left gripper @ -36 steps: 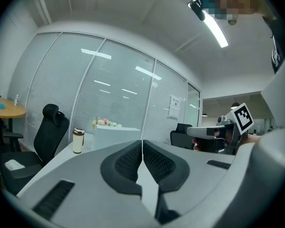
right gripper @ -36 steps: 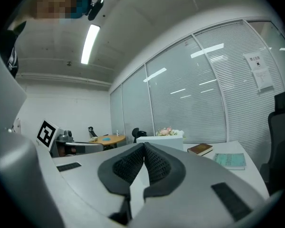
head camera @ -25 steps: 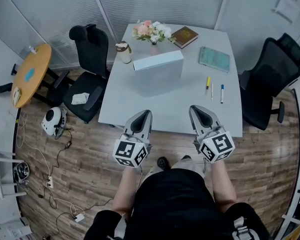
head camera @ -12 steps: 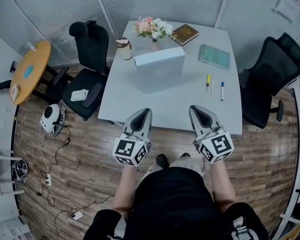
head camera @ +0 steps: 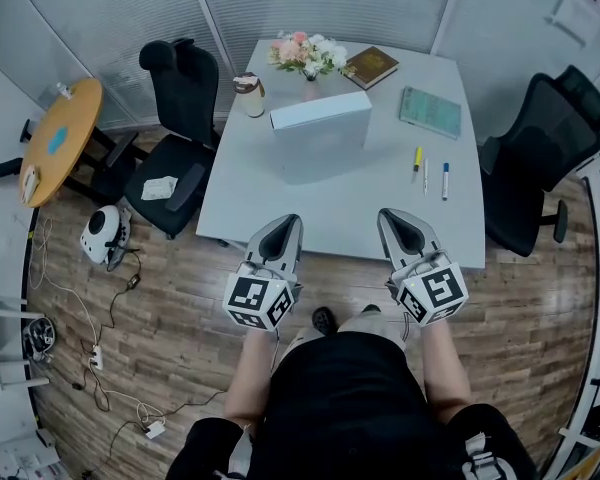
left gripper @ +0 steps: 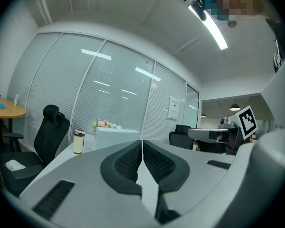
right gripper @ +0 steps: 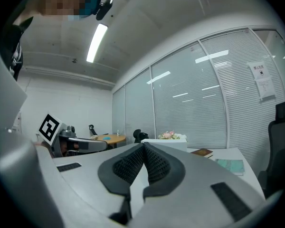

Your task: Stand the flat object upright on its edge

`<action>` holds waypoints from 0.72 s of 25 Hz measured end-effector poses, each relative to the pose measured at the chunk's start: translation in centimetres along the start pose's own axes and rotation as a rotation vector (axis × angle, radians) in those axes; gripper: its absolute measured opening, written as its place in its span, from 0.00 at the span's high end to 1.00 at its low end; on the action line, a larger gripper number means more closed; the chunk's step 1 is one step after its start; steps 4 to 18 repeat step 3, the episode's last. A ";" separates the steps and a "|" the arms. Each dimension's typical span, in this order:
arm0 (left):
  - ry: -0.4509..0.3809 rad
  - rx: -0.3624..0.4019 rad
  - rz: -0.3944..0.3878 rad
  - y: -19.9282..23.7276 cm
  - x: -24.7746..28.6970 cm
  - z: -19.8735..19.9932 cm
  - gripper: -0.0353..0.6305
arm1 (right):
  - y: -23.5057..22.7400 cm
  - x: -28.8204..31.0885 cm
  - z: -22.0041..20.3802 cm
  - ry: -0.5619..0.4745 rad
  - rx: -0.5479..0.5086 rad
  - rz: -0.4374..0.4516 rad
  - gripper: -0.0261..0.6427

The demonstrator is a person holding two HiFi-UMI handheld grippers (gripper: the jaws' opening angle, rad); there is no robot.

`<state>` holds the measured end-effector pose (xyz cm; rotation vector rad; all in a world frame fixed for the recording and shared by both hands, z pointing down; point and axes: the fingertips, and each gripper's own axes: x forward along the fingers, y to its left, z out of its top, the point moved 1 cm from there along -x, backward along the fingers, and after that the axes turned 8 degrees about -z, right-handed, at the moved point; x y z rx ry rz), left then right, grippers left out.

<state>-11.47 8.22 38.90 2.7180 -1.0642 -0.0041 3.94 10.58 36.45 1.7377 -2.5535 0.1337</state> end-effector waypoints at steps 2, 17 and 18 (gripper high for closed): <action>0.003 -0.001 0.000 0.2 0.1 0.0 0.91 | 0.0 0.2 0.0 0.000 0.000 0.001 0.94; 0.004 -0.001 0.000 0.3 0.1 -0.1 0.91 | 0.0 0.4 0.0 0.000 0.001 0.002 0.94; 0.004 -0.001 0.000 0.3 0.1 -0.1 0.91 | 0.0 0.4 0.0 0.000 0.001 0.002 0.94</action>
